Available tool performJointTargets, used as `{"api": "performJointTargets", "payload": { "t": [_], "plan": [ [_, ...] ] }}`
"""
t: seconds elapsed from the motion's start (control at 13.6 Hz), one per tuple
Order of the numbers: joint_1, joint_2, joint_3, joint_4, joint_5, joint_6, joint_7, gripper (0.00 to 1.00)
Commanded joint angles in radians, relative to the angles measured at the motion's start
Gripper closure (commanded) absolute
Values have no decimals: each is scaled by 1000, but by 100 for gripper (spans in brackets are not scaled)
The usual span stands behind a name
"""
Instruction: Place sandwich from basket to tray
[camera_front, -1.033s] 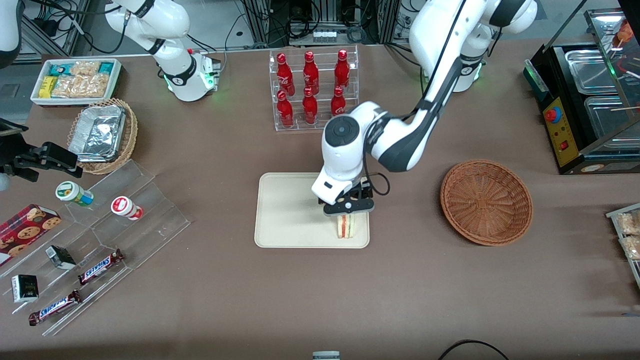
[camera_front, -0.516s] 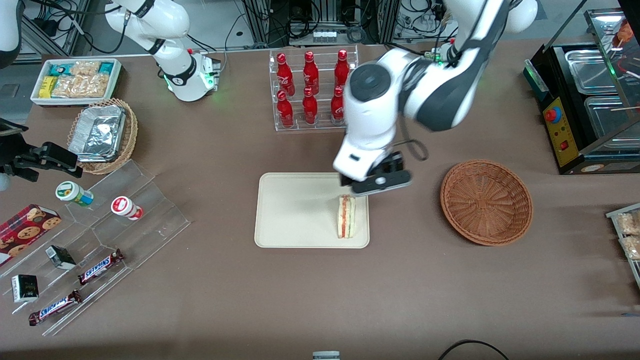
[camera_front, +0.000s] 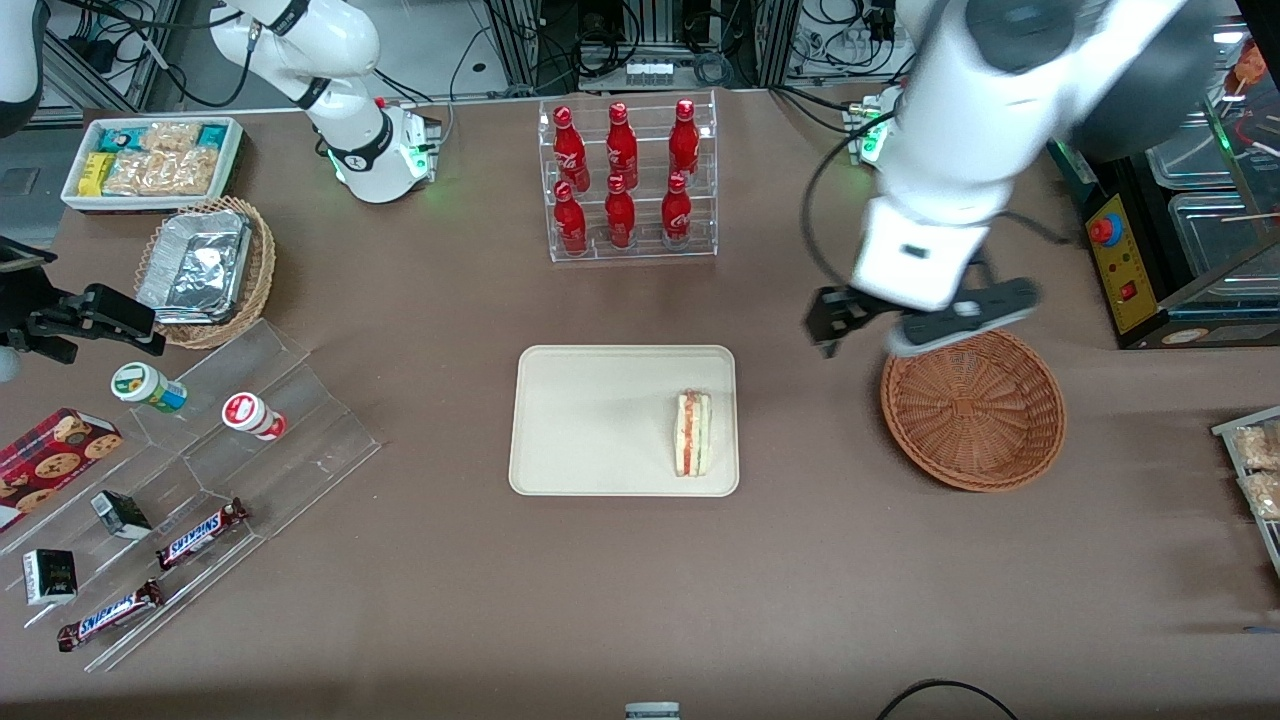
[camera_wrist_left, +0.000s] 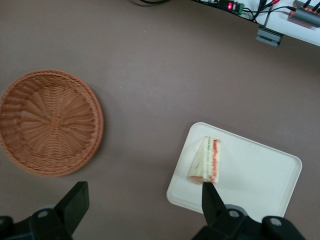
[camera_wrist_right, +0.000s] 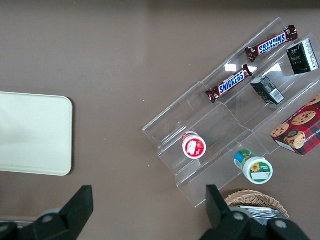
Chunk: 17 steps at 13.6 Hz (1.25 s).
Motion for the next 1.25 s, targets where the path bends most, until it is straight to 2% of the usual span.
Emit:
{"api": "performJointTargets", "payload": {
  "t": [0.0,0.37,0.52,0.66,1.03,1.18],
  "plan": [
    [76,-46,-10,-19,-24,-68,117,0],
    [221,-79,-12,-21,-27,-132,346,0],
    [275,-102,-9,-22,-67,-174,430,0],
    [334,-108,-12,-30,-68,-212,475,0],
    [352,-135,5,-47,-72,-287,480,0],
    [352,-206,8,-124,-72,-292,481,0]
  ]
}}
